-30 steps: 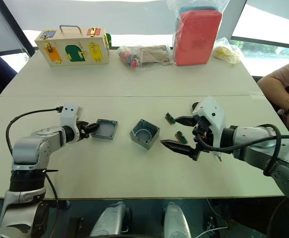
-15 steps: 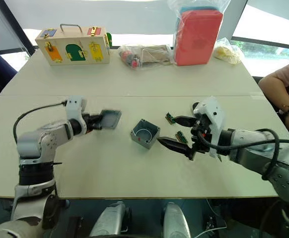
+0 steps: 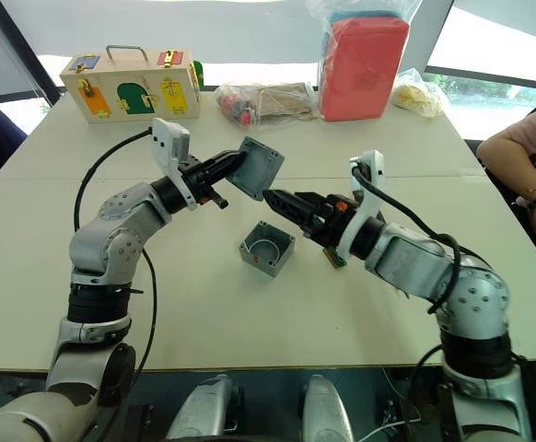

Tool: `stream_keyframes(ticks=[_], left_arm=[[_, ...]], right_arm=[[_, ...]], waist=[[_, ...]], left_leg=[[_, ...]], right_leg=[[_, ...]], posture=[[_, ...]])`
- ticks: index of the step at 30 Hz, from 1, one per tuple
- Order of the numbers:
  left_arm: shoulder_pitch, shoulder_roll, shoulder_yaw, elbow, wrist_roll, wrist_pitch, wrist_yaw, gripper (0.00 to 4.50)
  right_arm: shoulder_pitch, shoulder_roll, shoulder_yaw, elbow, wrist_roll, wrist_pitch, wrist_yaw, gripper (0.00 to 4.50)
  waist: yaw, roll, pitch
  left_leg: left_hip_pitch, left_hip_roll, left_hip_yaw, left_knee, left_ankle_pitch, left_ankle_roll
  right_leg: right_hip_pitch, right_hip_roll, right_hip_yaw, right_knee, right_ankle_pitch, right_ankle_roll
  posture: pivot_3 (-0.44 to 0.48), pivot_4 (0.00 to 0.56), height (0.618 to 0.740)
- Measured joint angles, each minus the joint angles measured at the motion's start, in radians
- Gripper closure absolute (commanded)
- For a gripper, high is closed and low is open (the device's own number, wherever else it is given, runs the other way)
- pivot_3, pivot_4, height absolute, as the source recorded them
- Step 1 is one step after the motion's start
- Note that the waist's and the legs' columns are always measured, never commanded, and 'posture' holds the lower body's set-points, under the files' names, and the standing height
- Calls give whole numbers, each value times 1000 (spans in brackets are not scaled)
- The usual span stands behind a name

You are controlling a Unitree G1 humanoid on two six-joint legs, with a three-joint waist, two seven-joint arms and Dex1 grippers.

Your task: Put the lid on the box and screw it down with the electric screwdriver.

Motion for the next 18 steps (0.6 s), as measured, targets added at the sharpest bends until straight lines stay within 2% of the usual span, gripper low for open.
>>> stream_keyframes(ticks=[7, 10, 13, 18], left_arm=[[25, 1, -8, 0, 0, -17, -6, 4479], [25, 4, -10, 0, 1, -22, -7, 4500], [25, 6, -10, 0, 1, -29, -6, 4500], [25, 12, -16, -4, -1, -35, -8, 4500]], right_arm=[[-11, 39, 29, 8, -3, -14, -25, 0], [-11, 45, 39, 8, -6, -14, -26, 567], [-11, 48, 42, 8, -14, -15, -27, 1518], [-11, 59, 45, 8, -43, -32, -24, 3392]], waist=[[-1, 0, 0], [0, 0, 0], [0, 0, 0], [-1, 0, 0]], left_leg=[[0, 0, 0, 0, 0, 0], [0, 0, 0, 0, 0, 0], [0, 0, 0, 0, 0, 0], [0, 0, 0, 0, 0, 0]], right_leg=[[0, 0, 0, 0, 0, 0], [0, 0, 0, 0, 0, 0], [0, 0, 0, 0, 0, 0], [0, 0, 0, 0, 0, 0]], posture=[[0, 150, 730], [0, 150, 730], [0, 150, 730], [0, 150, 730]])
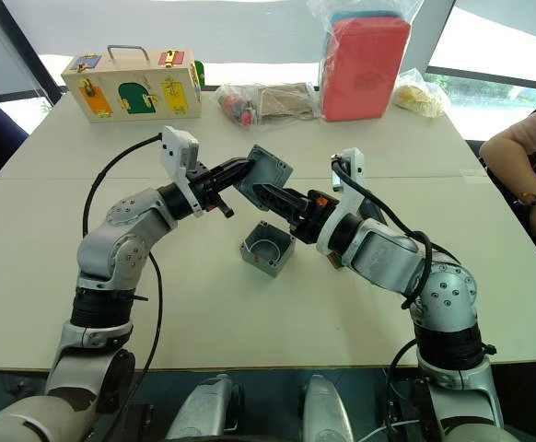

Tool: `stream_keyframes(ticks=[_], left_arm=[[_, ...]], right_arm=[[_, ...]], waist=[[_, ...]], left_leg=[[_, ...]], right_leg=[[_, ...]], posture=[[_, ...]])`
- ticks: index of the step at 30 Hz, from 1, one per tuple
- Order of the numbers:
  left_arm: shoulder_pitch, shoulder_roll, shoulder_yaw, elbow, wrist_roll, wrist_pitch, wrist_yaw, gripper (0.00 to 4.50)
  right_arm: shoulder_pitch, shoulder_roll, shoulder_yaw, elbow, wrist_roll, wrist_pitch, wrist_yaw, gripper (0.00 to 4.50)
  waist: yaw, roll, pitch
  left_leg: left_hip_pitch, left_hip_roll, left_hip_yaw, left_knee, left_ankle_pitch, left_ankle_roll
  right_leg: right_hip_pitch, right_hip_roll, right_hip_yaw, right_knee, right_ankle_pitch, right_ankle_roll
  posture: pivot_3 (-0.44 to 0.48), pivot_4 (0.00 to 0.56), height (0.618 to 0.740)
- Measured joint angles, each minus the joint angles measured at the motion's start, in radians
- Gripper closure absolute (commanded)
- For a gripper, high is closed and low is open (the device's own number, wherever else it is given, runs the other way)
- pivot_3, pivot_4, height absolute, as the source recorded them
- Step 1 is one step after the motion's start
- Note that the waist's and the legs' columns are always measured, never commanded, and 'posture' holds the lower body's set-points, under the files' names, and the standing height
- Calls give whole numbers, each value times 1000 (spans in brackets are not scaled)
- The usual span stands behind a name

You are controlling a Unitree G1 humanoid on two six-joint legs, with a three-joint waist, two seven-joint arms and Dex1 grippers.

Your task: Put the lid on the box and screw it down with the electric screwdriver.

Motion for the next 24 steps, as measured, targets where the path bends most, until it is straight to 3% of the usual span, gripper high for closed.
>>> stream_keyframes(ticks=[2, 5, 11, 14, 17, 18, 21, 24], left_arm=[[-1, 7, 2, -13, 1, -16, 1, 4500], [-1, 14, -1, -16, 1, -21, 1, 4500], [4, 72, -8, -16, -23, 25, -30, 2462], [9, 128, -5, -16, -60, 65, -78, 1334], [19, 332, 23, -15, -178, 190, -268, 174], [19, 371, 42, -8, -192, 206, -305, 26], [13, 478, 44, 17, -217, 220, -454, 26], [9, 527, 7, 70, -210, 199, -552, 26]], right_arm=[[1, -2, 0, 13, -13, 0, -6, 4183], [1, -3, 0, 14, -13, 0, -4, 4307], [1, -53, -12, 11, -35, 2, 37, 4307], [-8, -133, -6, -30, -155, 6, 138, 4307], [-7, -378, 135, -140, -532, -93, 389, 4307], [4, -418, 165, -147, -630, -139, 448, 4307], [59, -478, 295, -106, -1008, -417, 654, 4307], [73, -463, 358, -6, -1283, -700, 737, 4307]], waist=[[0, 0, 0], [0, 1, 0], [-1, 1, 0], [-2, 2, 0], [-12, 3, 1], [-16, 2, 1], [-21, 2, 1], [-21, 2, 1]], left_leg=[[0, 0, 0, 0, 0, 0], [0, 0, 0, 0, 0, 0], [0, 0, 0, 0, 0, 0], [-1, 0, 0, -1, 0, 0], [-3, -1, 1, -2, 0, 0], [-3, 0, 1, -3, 0, 0], [-3, -1, 2, -3, 0, 0], [-3, -1, 3, -2, 0, 0]], right_leg=[[0, 0, 0, 0, 0, 0], [0, 0, 0, 0, 0, 0], [0, 0, 0, 0, 0, 0], [-1, 0, 0, 0, 0, 0], [-6, 2, 0, -1, -1, 0], [-6, 3, 0, -1, -1, 0], [-6, 3, 0, -1, -1, 0], [-6, 3, 1, -1, -1, 0]], posture=[[0, 150, 730], [0, 150, 730], [0, 150, 730], [0, 150, 730], [0, 150, 730], [0, 150, 730], [0, 150, 730], [0, 150, 730]])
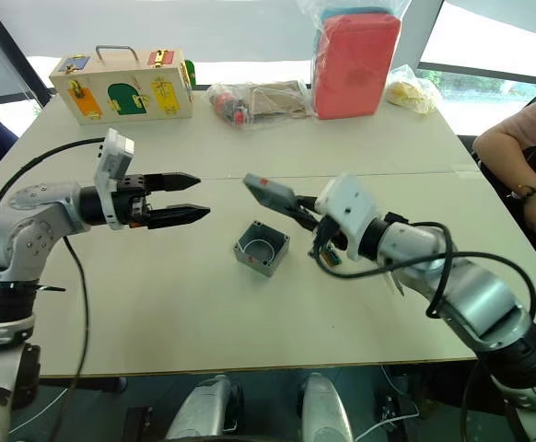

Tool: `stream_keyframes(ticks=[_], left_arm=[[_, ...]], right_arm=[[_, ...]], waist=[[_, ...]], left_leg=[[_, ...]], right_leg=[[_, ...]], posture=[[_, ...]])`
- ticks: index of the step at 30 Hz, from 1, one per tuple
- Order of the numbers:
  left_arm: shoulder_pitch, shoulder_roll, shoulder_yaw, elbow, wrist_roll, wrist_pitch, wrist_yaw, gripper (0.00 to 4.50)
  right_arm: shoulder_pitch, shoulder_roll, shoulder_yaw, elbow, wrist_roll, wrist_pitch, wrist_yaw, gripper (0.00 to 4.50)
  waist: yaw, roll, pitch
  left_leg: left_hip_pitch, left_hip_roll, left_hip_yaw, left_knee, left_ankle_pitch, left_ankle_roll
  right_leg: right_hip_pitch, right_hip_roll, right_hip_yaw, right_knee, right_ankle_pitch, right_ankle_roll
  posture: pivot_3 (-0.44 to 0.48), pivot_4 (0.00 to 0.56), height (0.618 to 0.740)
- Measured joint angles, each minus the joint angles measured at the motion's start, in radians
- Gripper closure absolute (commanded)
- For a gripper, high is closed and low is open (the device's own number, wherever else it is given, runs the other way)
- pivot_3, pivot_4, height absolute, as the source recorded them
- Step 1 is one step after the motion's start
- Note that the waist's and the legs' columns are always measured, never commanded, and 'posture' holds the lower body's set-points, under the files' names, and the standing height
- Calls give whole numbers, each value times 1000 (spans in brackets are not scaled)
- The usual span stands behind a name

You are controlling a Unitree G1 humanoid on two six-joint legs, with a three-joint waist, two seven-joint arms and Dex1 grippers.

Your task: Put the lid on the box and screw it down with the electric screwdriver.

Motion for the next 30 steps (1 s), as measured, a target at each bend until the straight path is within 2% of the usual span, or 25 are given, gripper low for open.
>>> stream_keyframes(ticks=[4, 6, 9, 12, 17, 30], left_arm=[[-31, 51, -35, 82, 42, -56, -97, 26], [-63, 52, -50, 130, 79, -116, -133, 26], [-92, 55, -76, 178, 120, -174, -181, 26], [-96, 55, -79, 217, 145, -198, -202, 26], [-128, 50, -79, 249, 172, -222, -220, 26], [-128, 26, -80, 249, 194, -227, -221, 26]], right_arm=[[-10, 3, 52, 185, -397, -363, -34, 4307], [-9, 25, 76, 259, -614, -520, -118, 4307], [-3, 77, 101, 315, -828, -655, -219, 4307], [3, 105, 104, 353, -959, -700, -278, 4307], [3, 158, 103, 397, -1089, -728, -341, 4307], [-15, 212, 101, 439, -1223, -726, -380, 4307]], waist=[[1, 0, 0], [1, -1, 0], [-1, -1, 0], [-3, -1, 0], [-1, -1, 0], [-3, -1, 0]], left_leg=[[0, -1, 2, 0, 0, 0], [0, -1, 3, 0, 0, 0], [0, -1, 4, 0, 0, 0], [0, -1, 4, 0, 0, 0], [0, -1, 4, 0, 0, 0], [0, -1, 1, 0, 0, 0]], right_leg=[[0, -1, 1, 0, 0, 0], [-1, -1, 1, 0, 0, 0], [-1, 0, 1, 1, 0, 0], [-2, 0, 1, 1, 0, 0], [-1, 0, 1, 1, 0, 0], [-1, -1, 2, 2, 0, 0]], posture=[[0, 150, 730], [0, 150, 730], [0, 150, 730], [0, 150, 730], [0, 150, 730], [0, 150, 730]])
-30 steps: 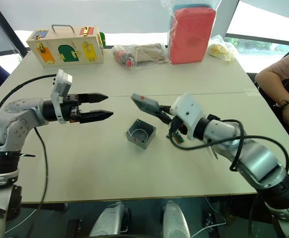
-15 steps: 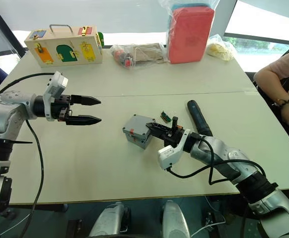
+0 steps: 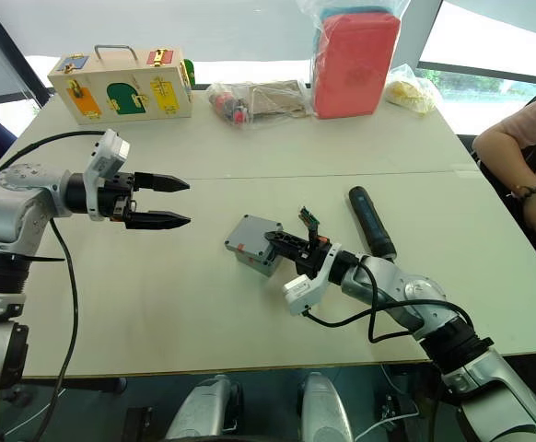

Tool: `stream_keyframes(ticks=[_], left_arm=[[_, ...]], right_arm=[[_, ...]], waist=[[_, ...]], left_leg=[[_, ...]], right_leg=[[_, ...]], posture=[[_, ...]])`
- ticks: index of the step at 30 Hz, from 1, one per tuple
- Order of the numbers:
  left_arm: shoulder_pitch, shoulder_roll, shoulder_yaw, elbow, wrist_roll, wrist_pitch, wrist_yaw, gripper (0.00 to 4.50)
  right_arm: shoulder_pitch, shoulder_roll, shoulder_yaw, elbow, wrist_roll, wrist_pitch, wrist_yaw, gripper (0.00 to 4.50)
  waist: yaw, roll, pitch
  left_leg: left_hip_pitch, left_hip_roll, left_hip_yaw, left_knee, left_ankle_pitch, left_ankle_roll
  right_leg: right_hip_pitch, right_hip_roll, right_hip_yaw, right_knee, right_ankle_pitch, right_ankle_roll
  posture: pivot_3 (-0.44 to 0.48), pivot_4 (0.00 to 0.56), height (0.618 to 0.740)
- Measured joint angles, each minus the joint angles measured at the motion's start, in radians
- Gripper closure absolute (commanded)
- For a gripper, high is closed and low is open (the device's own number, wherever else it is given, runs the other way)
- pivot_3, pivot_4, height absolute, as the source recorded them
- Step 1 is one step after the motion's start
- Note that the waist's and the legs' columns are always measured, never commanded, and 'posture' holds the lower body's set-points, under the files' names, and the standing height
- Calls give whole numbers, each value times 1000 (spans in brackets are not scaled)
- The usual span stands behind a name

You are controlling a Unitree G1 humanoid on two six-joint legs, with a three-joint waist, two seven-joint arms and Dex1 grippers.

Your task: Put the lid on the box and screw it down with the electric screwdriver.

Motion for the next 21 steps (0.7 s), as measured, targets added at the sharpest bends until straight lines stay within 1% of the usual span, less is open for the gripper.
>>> stream_keyframes(ticks=[5, 21], left_arm=[[0, -19, 0, -1, 10, -11, 9, 26], [-1, -35, -2, -1, 22, -17, 9, 26]], right_arm=[[5, -1, -4, 16, -42, 9, -43, 4307], [57, -17, -35, 16, -75, 19, -91, 4307]], waist=[[0, 0, 0], [0, 0, 0]], left_leg=[[0, 0, 0, 0, 0, 0], [0, 0, 0, 1, 0, 0]], right_leg=[[0, 0, 0, 0, 0, 0], [0, 0, 0, 1, 0, 0]], posture=[[0, 150, 730], [0, 150, 730]])
